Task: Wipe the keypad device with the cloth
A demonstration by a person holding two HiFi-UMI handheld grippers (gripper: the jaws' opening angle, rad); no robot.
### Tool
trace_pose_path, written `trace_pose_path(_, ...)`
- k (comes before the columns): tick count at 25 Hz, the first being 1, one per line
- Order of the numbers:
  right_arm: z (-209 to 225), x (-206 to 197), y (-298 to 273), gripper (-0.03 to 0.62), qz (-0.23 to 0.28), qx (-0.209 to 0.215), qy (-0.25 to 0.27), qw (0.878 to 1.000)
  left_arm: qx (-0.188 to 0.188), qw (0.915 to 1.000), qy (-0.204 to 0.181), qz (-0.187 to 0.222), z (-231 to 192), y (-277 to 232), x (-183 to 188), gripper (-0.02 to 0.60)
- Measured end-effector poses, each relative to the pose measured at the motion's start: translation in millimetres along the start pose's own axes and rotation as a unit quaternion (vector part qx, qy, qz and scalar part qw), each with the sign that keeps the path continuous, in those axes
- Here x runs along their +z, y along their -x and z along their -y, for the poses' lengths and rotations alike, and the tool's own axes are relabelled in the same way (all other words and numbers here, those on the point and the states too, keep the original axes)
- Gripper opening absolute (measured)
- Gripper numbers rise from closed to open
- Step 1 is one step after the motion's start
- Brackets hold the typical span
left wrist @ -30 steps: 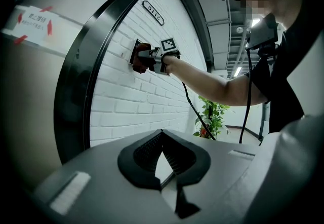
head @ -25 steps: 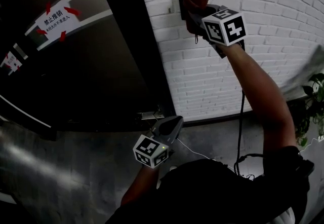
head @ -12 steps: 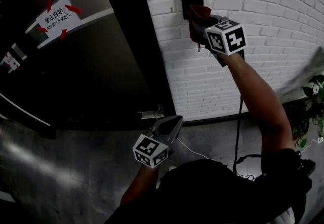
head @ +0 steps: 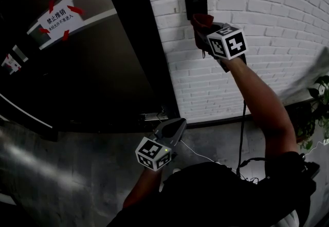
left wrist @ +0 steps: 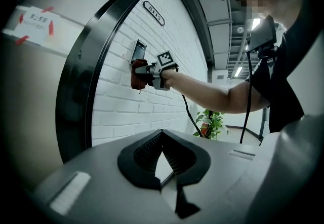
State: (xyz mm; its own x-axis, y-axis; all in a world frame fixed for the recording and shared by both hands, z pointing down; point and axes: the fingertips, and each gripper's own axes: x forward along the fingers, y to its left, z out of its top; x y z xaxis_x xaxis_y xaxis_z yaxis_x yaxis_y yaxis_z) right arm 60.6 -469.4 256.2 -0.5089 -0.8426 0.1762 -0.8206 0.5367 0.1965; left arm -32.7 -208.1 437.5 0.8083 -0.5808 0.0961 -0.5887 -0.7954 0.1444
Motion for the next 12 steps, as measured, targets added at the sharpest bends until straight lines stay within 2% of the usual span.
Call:
trace_pose_path(4, -8.7, -8.3, 4.3, 0.046, -0.008, 0.013, -0.005, 1.0, 0.002, 1.0, 0.001, -0.001, -0.6, 2.3, -0.5, 0.017)
trace_pose_path(7, -14.0, -3.3, 12.4, 0.046, 0.006, 0.019, -0.008, 1.0, 0.002, 1.0, 0.0, -0.001, -1.2, 2.2, -0.4, 0.017)
trace_pose_path(12, -15.8, 46.1, 38.7, 0.047, 0.069, 0.021, -0.008, 0.997, -0.001, 1.0, 0.0, -0.002, 0.9, 0.3, -0.4, 0.017)
